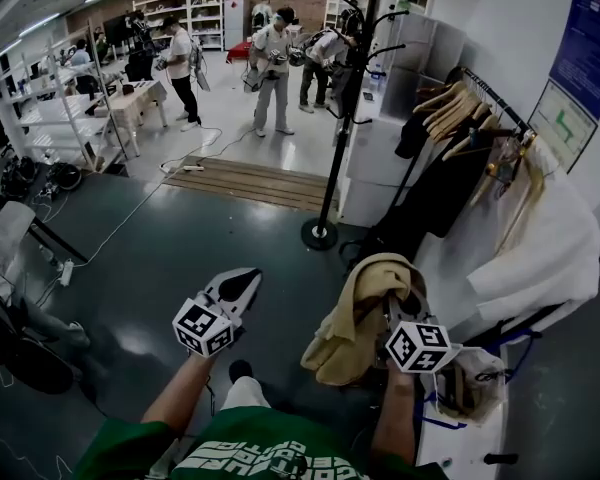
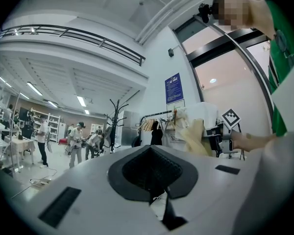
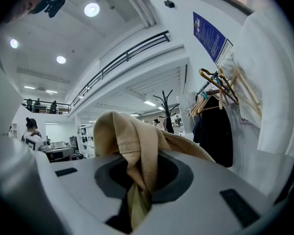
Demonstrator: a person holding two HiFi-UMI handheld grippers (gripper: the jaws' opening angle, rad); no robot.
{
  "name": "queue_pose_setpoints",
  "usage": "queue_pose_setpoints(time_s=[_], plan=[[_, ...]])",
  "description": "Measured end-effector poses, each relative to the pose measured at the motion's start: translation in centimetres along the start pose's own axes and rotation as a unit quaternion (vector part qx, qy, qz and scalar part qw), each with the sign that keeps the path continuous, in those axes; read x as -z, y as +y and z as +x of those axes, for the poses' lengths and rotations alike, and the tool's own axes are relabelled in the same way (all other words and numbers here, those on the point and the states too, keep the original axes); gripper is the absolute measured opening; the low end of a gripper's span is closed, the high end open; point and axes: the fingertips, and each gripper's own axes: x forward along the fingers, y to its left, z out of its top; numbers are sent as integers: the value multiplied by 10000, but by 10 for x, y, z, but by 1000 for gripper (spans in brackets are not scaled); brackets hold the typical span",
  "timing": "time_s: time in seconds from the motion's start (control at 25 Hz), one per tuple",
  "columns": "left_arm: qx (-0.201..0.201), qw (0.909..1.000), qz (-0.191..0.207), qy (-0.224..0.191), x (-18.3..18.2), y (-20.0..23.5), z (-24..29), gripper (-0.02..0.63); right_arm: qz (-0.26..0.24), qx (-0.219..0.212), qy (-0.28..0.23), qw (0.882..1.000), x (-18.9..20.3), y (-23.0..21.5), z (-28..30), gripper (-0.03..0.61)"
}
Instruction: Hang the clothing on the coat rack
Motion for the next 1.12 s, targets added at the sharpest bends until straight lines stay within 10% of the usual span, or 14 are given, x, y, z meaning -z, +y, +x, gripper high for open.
queue_pose_setpoints(time_s=[1.12], plan=[[129, 9993, -326, -92, 19, 110, 67, 3, 55, 76, 152, 9998, 1, 5, 118, 60]])
